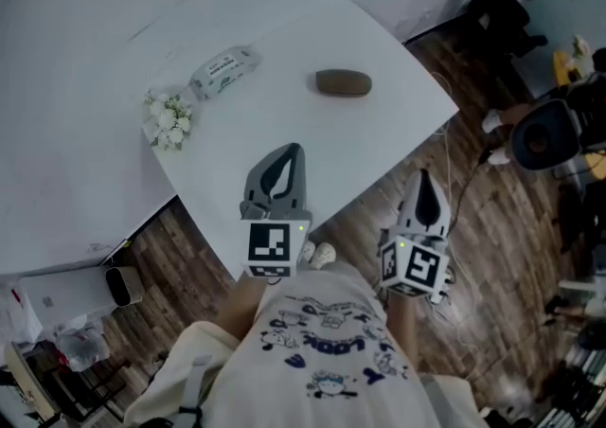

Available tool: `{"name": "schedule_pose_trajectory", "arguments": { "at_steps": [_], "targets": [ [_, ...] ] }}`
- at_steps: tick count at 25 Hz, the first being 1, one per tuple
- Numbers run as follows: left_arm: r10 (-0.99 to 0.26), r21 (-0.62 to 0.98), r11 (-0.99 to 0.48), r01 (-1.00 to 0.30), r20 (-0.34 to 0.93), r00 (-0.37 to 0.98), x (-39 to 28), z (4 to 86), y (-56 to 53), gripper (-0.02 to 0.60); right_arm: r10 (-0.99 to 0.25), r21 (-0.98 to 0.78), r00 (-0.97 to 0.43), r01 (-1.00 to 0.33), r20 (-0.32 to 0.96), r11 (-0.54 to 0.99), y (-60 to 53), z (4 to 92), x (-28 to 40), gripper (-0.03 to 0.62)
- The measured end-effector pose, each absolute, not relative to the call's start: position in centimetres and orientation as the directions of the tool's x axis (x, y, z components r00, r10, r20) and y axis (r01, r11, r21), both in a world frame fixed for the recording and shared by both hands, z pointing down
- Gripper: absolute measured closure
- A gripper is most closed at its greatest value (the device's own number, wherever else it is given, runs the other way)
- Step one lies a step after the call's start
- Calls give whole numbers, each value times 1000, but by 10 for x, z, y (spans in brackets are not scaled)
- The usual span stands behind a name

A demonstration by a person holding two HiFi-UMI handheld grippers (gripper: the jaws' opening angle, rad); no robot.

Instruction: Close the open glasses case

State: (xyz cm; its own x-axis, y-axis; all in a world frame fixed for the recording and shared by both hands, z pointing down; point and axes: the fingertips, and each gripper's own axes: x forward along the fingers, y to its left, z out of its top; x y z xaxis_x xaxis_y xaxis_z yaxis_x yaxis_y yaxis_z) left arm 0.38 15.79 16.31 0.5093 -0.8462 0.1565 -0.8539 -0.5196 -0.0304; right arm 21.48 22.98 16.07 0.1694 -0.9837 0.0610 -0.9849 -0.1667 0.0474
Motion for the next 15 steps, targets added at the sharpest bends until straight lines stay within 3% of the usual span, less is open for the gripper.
{"name": "schedule_pose_trajectory", "arguments": {
  "at_steps": [15],
  "targets": [
    [-807, -37, -566, -824, 230, 544, -5, 197, 121, 575, -983, -16, 99, -995, 152, -102, 190, 192, 183, 591]
  ]
}}
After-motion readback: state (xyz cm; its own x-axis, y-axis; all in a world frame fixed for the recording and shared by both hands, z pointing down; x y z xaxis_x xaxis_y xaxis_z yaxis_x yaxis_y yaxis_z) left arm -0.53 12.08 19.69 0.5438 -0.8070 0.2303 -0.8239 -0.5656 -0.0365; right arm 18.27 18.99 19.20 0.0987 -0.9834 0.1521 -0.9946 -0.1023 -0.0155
